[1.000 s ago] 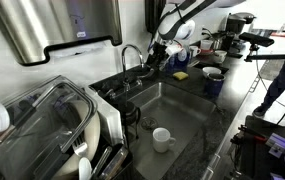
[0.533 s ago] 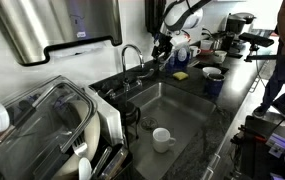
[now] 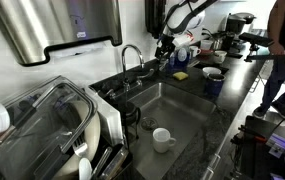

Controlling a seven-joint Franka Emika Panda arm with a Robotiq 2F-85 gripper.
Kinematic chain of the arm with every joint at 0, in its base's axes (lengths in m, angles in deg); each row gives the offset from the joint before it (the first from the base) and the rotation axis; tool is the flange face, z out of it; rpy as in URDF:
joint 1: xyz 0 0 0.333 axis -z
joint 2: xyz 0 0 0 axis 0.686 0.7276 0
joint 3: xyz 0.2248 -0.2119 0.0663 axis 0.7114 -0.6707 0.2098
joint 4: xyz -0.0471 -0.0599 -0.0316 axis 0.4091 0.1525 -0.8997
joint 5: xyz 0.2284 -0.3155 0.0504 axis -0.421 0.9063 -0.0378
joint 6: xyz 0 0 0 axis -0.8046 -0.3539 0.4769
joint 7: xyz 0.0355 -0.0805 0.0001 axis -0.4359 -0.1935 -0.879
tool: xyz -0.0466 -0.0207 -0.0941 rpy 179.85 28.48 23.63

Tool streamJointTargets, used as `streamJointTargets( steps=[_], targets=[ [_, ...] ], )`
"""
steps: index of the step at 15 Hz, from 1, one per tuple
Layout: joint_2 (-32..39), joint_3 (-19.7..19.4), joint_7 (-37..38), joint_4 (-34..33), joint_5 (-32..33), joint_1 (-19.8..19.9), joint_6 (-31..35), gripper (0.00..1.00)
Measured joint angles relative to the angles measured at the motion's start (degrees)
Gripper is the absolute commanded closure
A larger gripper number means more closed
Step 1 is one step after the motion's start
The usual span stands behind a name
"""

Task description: Turn off the faucet of the sink. Pick up the blue cup and slightly move it forward.

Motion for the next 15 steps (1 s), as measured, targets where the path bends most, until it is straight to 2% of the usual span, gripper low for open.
streamJointTargets(
  steps=[4,9,15],
  targets=[
    [-5.7,-2.4,3.0,6.3,2.8,-0.6,-0.4,0.00],
    [-12.5,-2.5,4.2,13.4,-2.8,-0.8,-4.8,0.00],
    [-13.9,-2.4,4.2,15.1,-3.1,-0.9,-4.8,0.00]
  ],
)
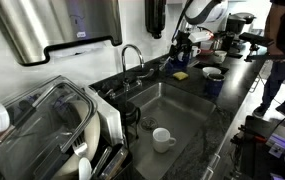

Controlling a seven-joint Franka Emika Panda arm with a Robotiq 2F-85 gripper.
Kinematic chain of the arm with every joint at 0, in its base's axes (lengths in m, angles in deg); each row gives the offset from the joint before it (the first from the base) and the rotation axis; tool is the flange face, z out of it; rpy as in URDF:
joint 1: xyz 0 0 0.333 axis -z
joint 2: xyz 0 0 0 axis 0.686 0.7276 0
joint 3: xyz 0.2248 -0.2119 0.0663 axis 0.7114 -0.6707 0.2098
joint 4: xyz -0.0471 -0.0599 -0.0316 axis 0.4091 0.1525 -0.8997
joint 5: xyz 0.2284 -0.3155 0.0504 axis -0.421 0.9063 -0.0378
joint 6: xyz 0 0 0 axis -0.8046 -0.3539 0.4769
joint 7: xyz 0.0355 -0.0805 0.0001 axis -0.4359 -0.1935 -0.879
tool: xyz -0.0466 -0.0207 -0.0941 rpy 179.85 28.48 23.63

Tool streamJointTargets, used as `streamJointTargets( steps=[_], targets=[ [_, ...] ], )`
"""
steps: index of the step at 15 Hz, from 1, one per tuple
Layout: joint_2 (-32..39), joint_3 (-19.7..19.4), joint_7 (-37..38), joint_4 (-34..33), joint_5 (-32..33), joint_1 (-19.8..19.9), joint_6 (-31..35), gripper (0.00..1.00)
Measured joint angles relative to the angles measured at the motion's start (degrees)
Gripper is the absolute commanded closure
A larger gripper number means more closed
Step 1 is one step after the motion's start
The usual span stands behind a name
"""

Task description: Turn off the faucet of the sink. Pick up the blue cup and slightly move it forward.

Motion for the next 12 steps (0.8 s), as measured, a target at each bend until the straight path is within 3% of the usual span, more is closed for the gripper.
streamJointTargets(
  steps=[7,12],
  targets=[
    [-0.9,0.0,2.0,1.1,0.4,-0.2,0.3,0.00],
    [-8.9,-0.1,16.4,7.9,2.8,-0.3,0.1,0.00]
  ],
)
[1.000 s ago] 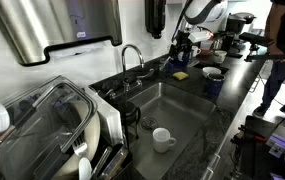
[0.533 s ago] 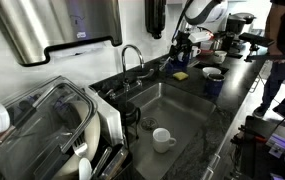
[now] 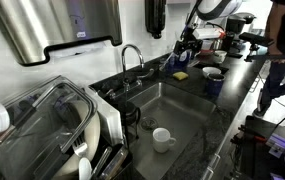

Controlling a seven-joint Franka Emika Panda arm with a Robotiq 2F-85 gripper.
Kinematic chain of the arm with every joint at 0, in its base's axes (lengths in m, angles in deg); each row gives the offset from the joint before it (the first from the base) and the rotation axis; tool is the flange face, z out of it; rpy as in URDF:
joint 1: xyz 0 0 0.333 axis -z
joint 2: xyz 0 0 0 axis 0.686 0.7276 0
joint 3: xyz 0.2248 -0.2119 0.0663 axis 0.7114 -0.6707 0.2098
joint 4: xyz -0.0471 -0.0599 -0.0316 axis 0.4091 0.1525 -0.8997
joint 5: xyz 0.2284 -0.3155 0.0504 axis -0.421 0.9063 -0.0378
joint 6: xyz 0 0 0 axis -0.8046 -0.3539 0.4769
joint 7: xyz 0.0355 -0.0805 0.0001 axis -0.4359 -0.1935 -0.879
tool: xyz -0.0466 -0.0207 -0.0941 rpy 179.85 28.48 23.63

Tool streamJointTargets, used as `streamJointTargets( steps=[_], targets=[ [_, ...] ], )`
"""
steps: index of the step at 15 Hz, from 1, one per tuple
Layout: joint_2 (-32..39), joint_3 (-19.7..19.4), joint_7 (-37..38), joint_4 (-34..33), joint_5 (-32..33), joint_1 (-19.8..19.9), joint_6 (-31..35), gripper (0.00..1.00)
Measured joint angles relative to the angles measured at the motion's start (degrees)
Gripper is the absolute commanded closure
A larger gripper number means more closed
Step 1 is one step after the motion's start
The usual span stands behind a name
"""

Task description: Turn off the faucet of the sink. Pick up the blue cup and slightly move it forward.

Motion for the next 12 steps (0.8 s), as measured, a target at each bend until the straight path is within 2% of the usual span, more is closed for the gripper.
streamJointTargets(
  steps=[3,5,10,12],
  targets=[
    [-6.7,0.1,8.4,6.2,-1.4,0.0,-0.7,0.00],
    [-10.3,0.3,10.4,9.7,-2.0,0.0,-0.8,0.00],
    [-11.7,0.3,10.8,11.2,-2.1,0.0,-0.8,0.00],
    [-11.8,0.8,14.8,11.4,-1.1,0.3,0.6,0.00]
  ],
)
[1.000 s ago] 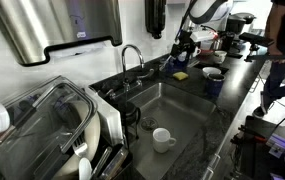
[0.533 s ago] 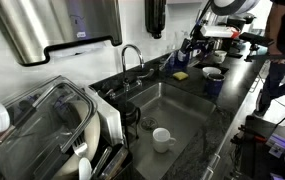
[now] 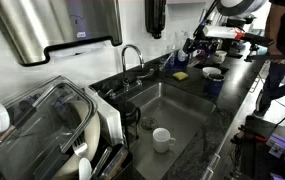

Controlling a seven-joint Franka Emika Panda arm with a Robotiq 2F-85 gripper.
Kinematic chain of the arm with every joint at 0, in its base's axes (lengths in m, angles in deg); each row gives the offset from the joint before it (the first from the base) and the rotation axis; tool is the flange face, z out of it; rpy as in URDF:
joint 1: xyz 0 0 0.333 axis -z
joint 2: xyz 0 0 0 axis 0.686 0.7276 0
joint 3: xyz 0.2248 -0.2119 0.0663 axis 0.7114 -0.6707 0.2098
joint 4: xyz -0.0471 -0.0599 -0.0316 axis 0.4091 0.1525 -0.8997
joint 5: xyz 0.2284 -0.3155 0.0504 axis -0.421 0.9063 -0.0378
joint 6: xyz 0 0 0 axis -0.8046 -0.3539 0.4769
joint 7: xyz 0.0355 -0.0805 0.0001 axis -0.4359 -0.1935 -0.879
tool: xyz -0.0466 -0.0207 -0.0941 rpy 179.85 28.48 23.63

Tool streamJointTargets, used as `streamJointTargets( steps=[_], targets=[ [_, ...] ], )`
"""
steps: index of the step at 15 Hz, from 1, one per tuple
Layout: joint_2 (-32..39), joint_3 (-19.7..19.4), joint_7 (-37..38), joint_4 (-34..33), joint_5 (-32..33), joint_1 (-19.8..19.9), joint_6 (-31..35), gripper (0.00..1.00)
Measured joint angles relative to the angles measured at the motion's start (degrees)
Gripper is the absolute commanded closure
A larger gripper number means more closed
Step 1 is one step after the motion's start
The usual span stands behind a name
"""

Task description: Turn off the faucet of the sink. Pick up the blue cup and slightly move it forward.

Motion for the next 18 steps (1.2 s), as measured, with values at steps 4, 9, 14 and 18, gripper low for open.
streamJointTargets(
  steps=[4,9,14,18],
  targets=[
    [-3.3,4.5,17.7,4.7,6.0,2.4,4.1,0.00],
    [-8.1,13.3,40.9,10.7,10.9,5.9,2.5,0.00],
    [-10.4,15.0,52.7,13.8,14.7,5.7,0.4,0.00],
    [-11.3,13.5,53.6,16.3,17.6,5.7,-0.1,0.00]
  ],
)
